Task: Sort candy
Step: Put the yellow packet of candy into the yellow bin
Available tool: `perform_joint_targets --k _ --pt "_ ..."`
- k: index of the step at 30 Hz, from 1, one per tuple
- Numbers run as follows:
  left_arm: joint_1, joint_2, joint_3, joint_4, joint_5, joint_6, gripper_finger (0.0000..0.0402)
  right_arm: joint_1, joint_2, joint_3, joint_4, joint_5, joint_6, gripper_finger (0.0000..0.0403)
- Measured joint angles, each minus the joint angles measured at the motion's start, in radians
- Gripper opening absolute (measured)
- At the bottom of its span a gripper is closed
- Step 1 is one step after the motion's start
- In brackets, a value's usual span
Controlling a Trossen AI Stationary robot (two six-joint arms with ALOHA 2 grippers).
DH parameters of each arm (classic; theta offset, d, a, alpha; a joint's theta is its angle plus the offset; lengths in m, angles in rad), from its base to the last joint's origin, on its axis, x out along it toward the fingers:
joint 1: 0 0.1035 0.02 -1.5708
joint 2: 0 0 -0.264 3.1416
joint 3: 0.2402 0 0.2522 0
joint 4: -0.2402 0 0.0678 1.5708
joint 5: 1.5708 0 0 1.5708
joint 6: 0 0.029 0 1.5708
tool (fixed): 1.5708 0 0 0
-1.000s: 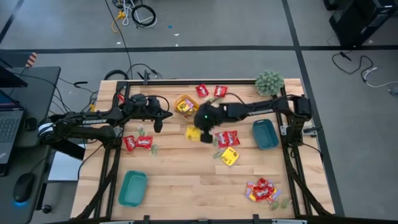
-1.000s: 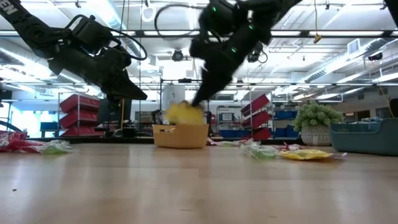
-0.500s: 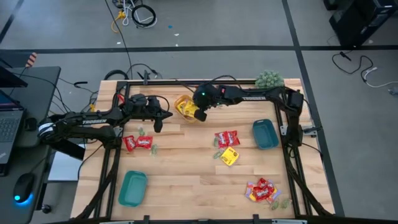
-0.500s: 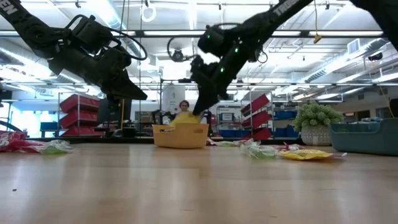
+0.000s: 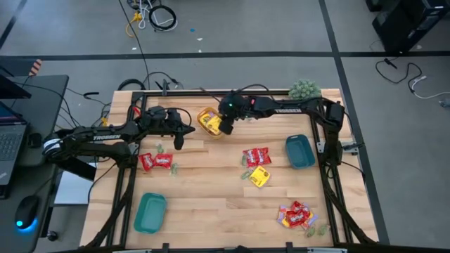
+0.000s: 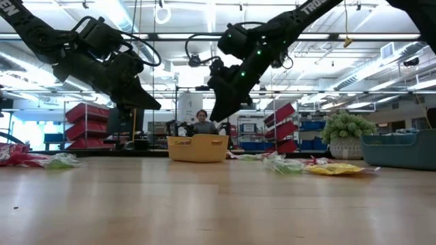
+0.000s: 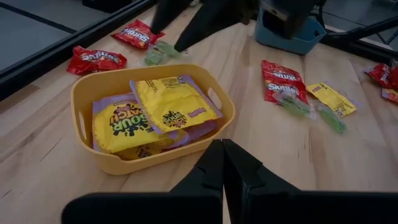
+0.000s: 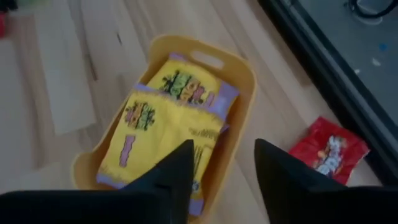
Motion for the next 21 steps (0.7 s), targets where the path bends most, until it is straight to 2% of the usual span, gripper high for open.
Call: perform_joint_targets --k 2,4,10,21 --pt "0.000 0.000 0.000 0.000 0.000 0.000 0.0001 0.000 0.002 0.000 0.012 -0.018 -0.012 0.0167" --pt "0.000 0.000 0.000 0.000 0.000 0.000 0.0001 0.009 0.017 0.001 0.036 -0.022 -0.022 0.0151" --pt "0.000 0.000 0.000 0.000 -0.010 0.000 0.0001 0.039 0.084 -0.001 0.071 -0.033 -0.042 0.0018" --pt "0.000 0.000 0.000 -0.002 -0.022 0.001 0.0001 0.042 0.150 0.001 0.070 -0.047 -0.015 0.0008"
